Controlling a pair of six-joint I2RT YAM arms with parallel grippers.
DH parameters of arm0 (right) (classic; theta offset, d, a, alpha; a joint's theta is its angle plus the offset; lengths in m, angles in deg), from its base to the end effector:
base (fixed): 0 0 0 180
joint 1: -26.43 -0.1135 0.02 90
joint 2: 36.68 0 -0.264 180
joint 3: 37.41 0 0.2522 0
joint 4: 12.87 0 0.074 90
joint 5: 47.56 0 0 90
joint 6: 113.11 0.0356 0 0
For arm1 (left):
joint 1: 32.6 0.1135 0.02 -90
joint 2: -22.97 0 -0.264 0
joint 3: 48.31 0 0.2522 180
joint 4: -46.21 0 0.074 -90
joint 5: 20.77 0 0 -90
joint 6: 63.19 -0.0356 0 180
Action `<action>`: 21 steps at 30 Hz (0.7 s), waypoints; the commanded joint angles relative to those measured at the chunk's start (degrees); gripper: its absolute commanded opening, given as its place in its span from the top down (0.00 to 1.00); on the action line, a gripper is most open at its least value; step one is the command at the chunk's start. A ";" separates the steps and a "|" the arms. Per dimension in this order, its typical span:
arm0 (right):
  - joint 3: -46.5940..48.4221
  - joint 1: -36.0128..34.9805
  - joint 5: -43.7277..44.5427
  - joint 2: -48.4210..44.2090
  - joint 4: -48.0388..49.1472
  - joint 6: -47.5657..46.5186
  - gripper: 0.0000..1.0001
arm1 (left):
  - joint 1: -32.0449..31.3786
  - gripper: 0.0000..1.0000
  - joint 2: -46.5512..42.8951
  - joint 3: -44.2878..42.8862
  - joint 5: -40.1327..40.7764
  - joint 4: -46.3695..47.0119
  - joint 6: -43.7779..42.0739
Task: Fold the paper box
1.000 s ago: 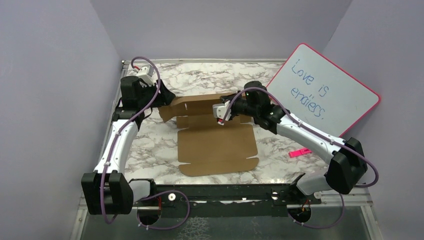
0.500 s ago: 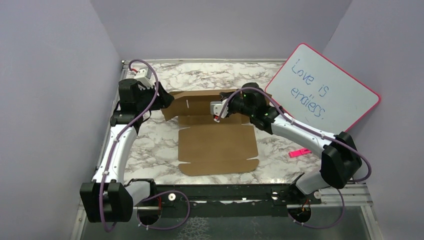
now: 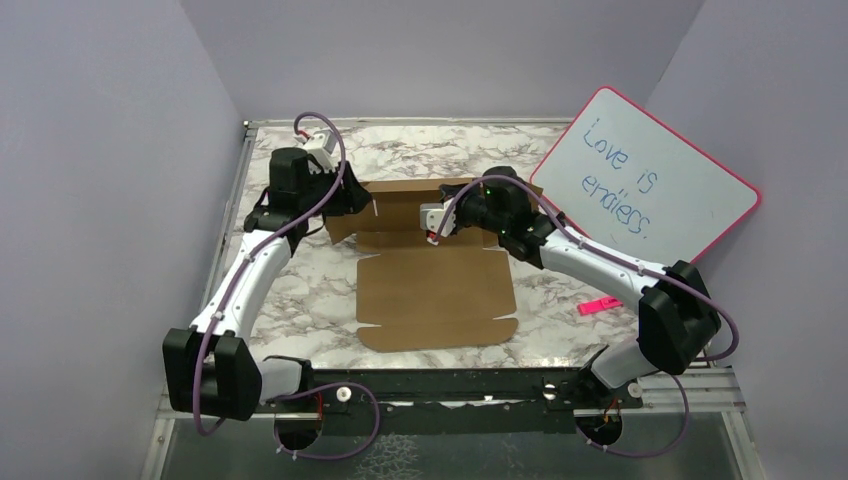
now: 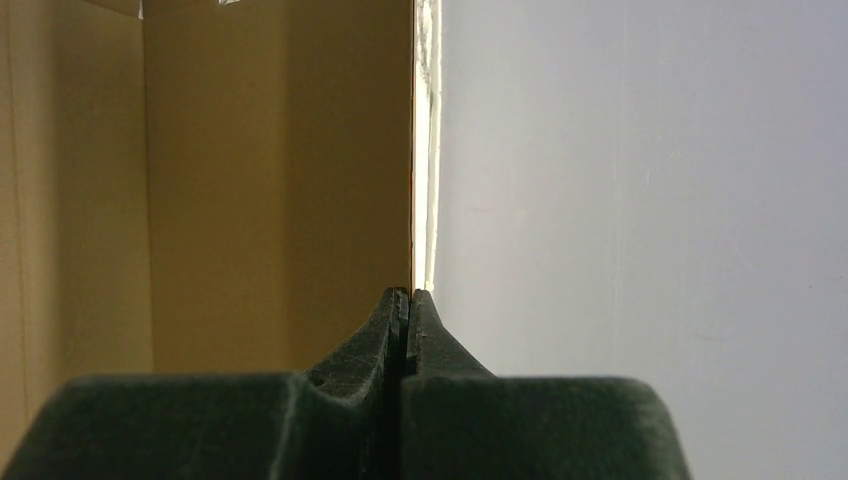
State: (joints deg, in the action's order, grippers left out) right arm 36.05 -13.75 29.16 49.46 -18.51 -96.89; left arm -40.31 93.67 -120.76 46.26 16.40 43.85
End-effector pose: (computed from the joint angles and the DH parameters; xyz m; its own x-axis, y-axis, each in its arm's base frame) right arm 0.2632 0.2330 0.2874 0.6958 -0.6355 -0.3345 -0.4525 -0.0263 -0.8914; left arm 0.2747 -0.0512 0.3201 -0.5819 -0.1935 -0.7899 0.3078 0.8467 -0.4341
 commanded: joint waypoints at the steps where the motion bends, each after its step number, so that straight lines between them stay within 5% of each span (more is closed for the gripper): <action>1: -0.85 -0.28 0.09 0.51 1.37 0.83 0.99 | -1.61 0.47 2.05 -1.05 2.08 2.39 2.10; 21: -8.87 -2.83 3.14 -0.11 6.58 0.61 0.99 | -4.69 0.47 -1.71 16.31 1.14 28.96 18.80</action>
State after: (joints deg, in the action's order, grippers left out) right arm 30.17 -14.63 30.10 49.25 -11.25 -95.75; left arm -44.72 94.37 -107.43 47.18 37.44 58.45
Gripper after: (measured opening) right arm 0.017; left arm 0.520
